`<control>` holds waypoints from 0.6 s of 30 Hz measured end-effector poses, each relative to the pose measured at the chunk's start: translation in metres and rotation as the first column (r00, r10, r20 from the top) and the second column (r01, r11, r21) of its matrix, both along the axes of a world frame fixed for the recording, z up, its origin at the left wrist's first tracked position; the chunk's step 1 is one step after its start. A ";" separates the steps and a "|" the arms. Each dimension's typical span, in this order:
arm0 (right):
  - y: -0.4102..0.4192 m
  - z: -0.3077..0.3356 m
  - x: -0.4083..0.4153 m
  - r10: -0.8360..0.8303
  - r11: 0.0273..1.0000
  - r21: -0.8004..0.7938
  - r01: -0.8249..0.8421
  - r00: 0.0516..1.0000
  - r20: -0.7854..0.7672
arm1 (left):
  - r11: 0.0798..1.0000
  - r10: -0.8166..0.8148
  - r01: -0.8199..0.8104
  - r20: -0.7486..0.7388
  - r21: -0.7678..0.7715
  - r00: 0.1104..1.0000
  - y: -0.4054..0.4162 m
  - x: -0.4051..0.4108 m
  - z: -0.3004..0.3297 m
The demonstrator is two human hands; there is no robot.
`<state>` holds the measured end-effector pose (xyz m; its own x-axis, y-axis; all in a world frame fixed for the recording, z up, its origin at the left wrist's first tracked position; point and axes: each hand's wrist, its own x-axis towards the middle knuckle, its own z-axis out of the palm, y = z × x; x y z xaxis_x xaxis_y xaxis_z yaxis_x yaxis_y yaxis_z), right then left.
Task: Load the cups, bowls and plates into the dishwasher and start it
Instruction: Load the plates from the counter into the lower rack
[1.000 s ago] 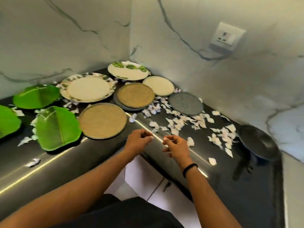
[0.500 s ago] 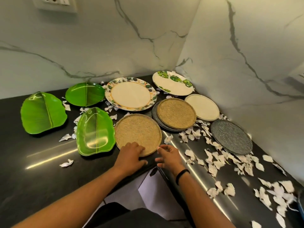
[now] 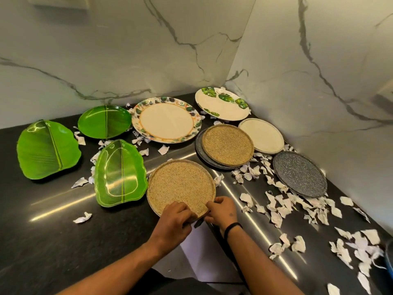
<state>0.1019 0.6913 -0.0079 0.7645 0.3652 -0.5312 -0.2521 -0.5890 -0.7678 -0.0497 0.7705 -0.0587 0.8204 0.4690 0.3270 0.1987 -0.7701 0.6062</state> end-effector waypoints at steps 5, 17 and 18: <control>-0.009 0.031 -0.002 -0.066 0.951 0.288 0.113 0.984 -0.168 | 0.991 0.061 -0.072 0.102 0.111 0.993 0.003 -0.002 0.020; -0.116 0.067 0.015 -0.401 0.813 0.493 0.310 0.912 0.086 | 0.868 0.334 -0.238 0.159 -0.435 0.929 -0.026 0.022 0.065; -0.134 0.068 0.013 -0.453 0.800 0.490 0.348 0.884 0.112 | 0.829 0.296 -0.181 0.140 -0.529 0.945 -0.034 0.029 0.069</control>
